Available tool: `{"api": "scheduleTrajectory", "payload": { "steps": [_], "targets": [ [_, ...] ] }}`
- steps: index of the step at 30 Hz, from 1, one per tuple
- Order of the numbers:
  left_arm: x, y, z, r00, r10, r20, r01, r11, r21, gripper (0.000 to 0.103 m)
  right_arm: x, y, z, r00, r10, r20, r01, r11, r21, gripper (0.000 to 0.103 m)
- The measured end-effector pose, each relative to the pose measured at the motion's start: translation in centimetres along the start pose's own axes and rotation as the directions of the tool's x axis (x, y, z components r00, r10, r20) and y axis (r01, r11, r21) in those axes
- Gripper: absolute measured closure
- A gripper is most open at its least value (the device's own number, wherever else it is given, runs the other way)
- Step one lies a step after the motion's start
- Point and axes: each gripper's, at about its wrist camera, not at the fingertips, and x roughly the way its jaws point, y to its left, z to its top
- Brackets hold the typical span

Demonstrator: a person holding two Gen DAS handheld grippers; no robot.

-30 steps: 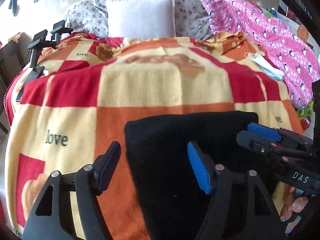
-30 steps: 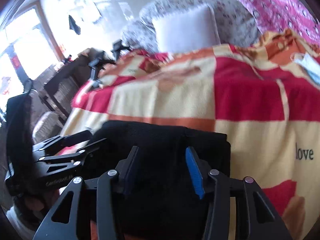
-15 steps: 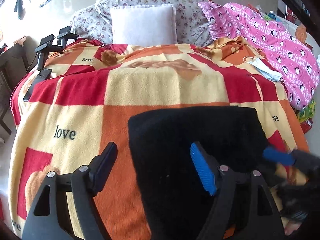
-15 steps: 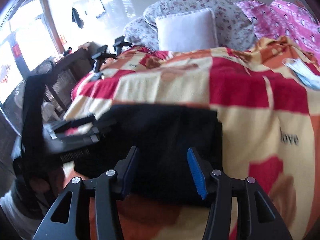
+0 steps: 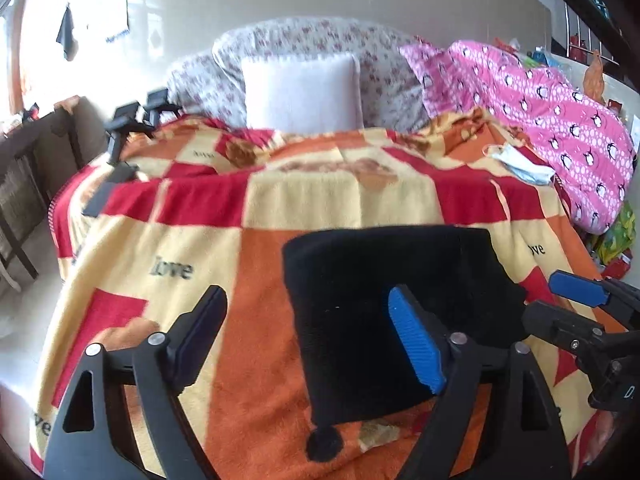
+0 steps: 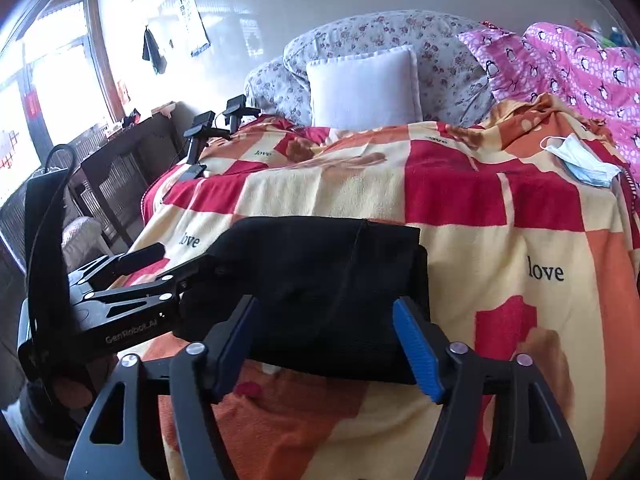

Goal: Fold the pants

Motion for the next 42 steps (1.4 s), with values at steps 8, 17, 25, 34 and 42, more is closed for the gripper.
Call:
{"api": "scheduleTrajectory", "payload": {
  "steps": [8,17,25,34,42],
  "targets": [
    [-1.6,0.5,-0.3,0.999,0.005,0.046,-0.004,1.000,-0.019,0.018,-1.1,0.7,0.0,1.000,0.000,0.017,0.000,1.000,0.005,0.022],
    [-1.9,-0.2,-0.4,0.999,-0.006,0.035,0.006,1.000,0.006,0.018,-0.7,0.5,-0.2,0.999,-0.031,-0.015,0.031,0.999,0.012,0.020],
    [-1.9,-0.7,-0.6,0.999,-0.002,0.035,0.000,1.000,0.031,0.018,-0.3,0.4,-0.3,0.999,-0.035,-0.028,0.036,0.999,0.005,0.020],
    [-1.5,-1.0,-0.7,1.000,0.016,0.011,-0.016,0.999,0.038,0.018,0.0,-0.3,-0.7,0.998,-0.032,-0.045,0.033,0.999,0.027,0.019],
    [-1.4,-0.9,-1.1,1.000,0.026,0.007,-0.026,0.999,0.044,0.018,0.3,0.0,-0.7,0.998,-0.030,-0.049,0.031,0.999,0.023,0.019]
  ]
}}
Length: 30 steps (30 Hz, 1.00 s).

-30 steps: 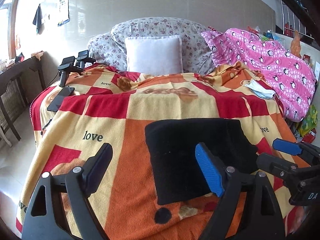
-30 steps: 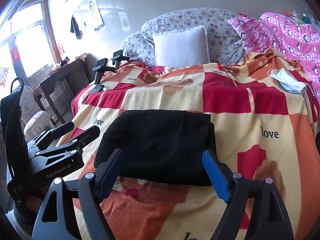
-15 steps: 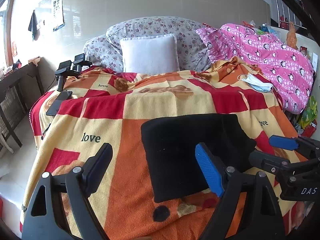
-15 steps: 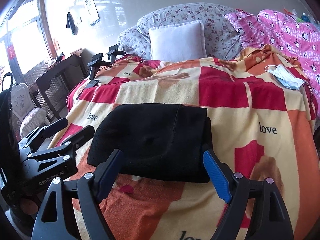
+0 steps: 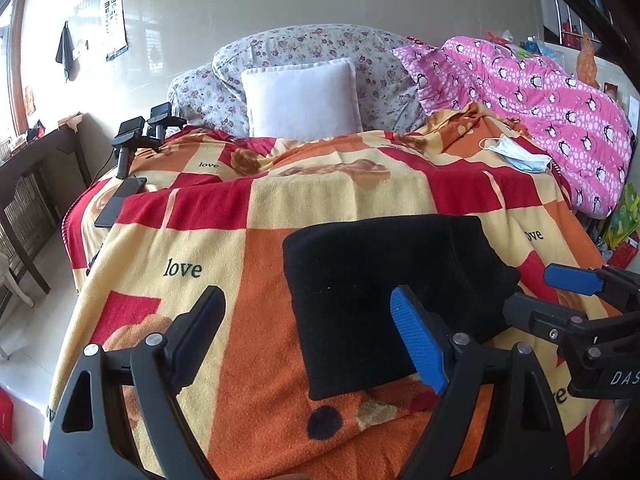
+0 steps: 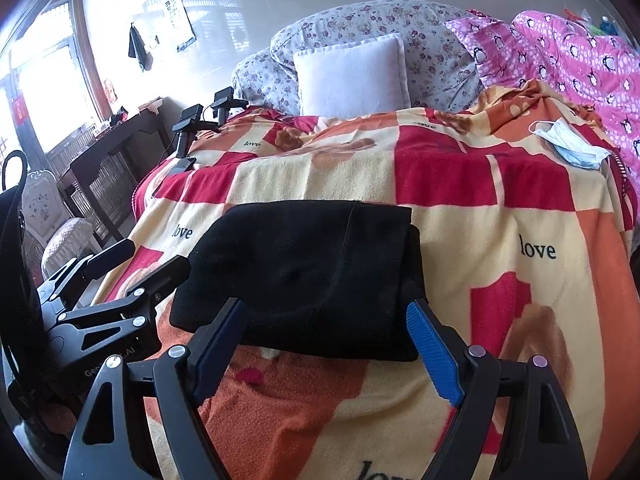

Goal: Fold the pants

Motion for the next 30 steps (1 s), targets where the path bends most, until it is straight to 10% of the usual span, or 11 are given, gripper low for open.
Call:
{"api": "scheduleTrajectory", "payload": {
  "steps": [30],
  "targets": [
    [0.3,-0.5,-0.8,0.999,-0.031,-0.030,0.031,1.000,-0.002,0.018,1.2,0.5,-0.5,0.999,-0.001,-0.044,0.001,1.000,-0.009,0.019]
  ]
}}
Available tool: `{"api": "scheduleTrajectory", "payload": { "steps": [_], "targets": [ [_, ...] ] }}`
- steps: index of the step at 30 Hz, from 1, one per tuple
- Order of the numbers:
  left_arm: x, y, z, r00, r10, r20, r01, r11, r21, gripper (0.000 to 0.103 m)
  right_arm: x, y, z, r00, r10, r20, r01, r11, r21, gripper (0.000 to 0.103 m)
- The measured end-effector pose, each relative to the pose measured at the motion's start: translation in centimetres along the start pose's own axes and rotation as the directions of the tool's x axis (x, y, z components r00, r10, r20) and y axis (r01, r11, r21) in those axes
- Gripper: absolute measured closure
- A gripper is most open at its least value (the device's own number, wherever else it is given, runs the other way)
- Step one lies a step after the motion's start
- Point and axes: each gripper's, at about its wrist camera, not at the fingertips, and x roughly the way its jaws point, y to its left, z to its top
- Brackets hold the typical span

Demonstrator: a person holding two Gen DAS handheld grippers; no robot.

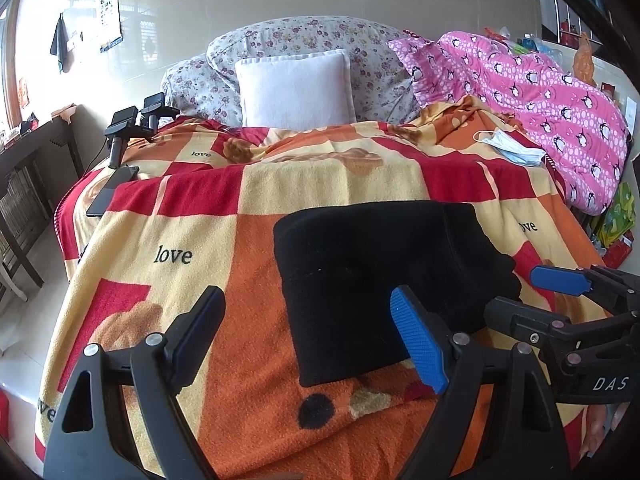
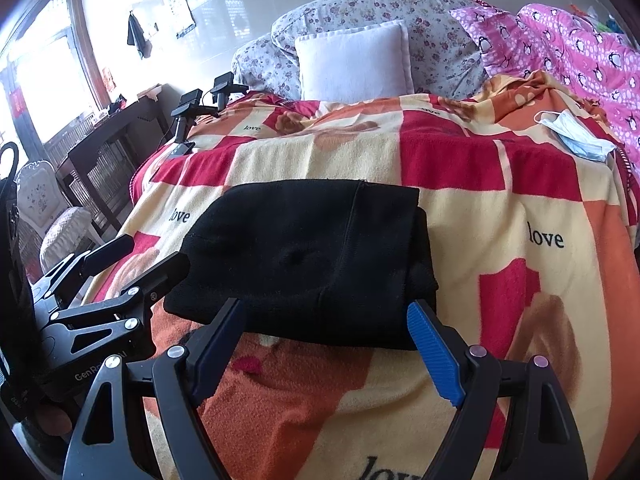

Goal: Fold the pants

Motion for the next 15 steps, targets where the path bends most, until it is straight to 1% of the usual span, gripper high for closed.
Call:
{"api": "scheduleTrajectory", "payload": {
  "steps": [15],
  "targets": [
    [-0.05,0.35,0.09,1.000,-0.023,0.011,0.023,1.000,0.003,0.018,-0.03,-0.25,-0.29,1.000,-0.002,-0.002,0.002,1.000,0.008,0.019]
  ]
}}
